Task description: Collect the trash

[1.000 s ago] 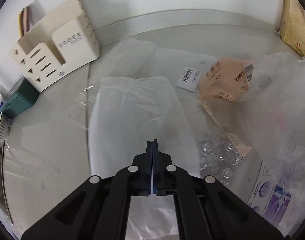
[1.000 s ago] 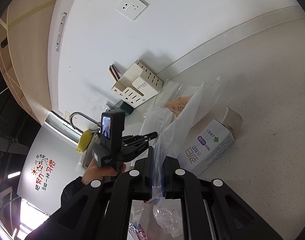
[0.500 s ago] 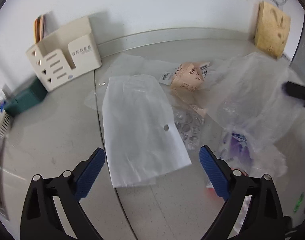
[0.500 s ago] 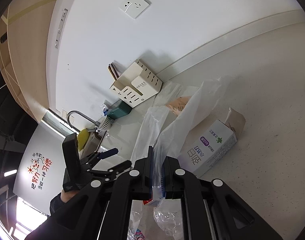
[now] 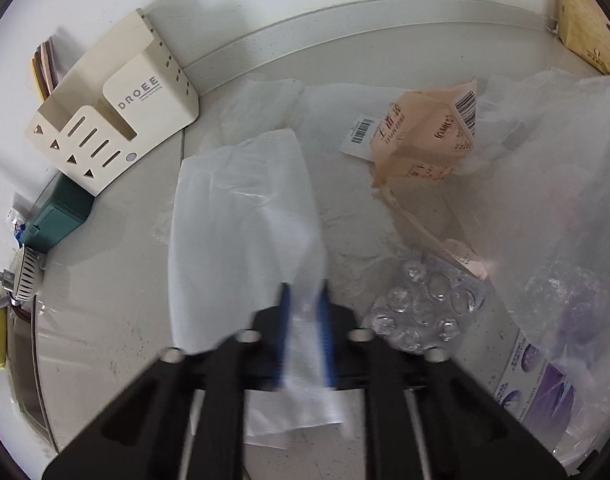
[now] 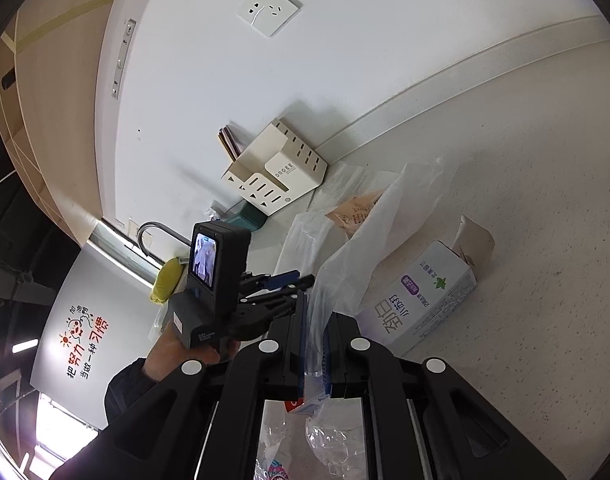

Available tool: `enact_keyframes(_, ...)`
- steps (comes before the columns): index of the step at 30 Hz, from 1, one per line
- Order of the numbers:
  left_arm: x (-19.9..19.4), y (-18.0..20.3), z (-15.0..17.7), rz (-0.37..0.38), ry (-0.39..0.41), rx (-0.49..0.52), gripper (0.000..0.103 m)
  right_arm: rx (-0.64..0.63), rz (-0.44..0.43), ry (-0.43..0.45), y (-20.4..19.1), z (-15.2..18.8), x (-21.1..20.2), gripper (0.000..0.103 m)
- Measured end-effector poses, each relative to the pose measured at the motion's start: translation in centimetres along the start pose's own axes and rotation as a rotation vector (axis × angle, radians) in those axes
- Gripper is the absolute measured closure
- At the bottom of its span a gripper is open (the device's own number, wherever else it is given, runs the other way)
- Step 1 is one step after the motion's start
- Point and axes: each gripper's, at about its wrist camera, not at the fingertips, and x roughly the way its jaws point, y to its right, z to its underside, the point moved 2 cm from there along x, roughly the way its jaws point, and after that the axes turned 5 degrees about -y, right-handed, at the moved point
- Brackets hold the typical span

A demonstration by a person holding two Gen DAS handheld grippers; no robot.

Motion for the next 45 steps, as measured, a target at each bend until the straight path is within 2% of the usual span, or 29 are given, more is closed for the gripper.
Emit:
enact_keyframes(4,-0.9,-1.8,0.1,0.031,0.046,-0.059,0.101,0.012,-0.008,0.005,0.3,-0.1,0.0,0.092)
enact_keyframes(18,-7.2,-7.4,1.0,0.045,0.216,-0.19,0.101,-0.014,-0.046,0.096,-2.3,-1.7,-3.1,0.092)
enact_keyframes(28,-11.4,-10.0,2.9,0.034,0.311,-0.221,0.101,-0.063,-0.048,0.153,-5.0,-1.6,-5.7,0.092)
enact_keyframes(38,-17.5,-9.4,6.4,0.01,0.416,-0.193,0.101,-0.118,-0.059,0.197,-7.7,0.1,-9.2,0.092)
enact_keyframes(45,-22.8,-8.0,10.1,0.012,0.499,-0.164,0.101,-0.153,-0.066,0.221,-9.9,3.2,-12.3,0.092)
